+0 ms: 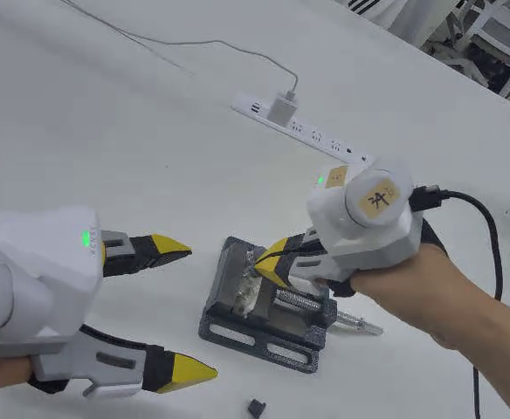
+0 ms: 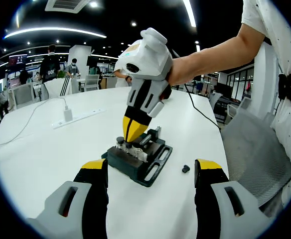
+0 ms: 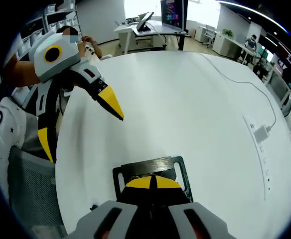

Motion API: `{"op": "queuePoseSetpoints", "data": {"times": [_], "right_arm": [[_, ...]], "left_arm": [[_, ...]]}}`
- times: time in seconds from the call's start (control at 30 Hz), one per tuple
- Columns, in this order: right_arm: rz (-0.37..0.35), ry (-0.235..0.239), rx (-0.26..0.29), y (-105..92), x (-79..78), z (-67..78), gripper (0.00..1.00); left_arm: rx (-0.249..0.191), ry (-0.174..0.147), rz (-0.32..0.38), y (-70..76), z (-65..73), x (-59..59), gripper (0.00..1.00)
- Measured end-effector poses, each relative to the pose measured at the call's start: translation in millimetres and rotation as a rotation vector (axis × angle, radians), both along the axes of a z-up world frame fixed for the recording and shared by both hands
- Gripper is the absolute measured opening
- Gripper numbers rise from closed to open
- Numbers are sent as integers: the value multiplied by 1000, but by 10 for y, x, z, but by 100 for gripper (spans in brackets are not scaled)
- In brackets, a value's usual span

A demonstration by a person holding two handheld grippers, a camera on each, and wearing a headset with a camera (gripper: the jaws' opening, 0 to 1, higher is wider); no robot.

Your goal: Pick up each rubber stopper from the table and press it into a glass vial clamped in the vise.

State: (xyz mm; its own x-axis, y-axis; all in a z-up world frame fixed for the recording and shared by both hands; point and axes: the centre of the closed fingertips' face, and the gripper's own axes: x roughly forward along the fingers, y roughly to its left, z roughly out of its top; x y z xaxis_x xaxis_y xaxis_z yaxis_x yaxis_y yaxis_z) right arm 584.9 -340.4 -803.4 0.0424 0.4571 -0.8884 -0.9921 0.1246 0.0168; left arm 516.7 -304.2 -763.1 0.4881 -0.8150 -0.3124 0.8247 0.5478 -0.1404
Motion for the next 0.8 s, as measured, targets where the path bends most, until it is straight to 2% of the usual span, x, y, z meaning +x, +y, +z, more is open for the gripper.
{"op": "queuePoseSetpoints", "data": {"times": [0.4, 0.8], "right_arm": [[-23, 13, 19, -6, 18, 20, 0], [-43, 2, 39, -78, 101, 148, 0]], "left_arm": [[4, 1, 2, 8, -3, 3, 69], [3, 3, 3, 9, 0, -5, 69]]}}
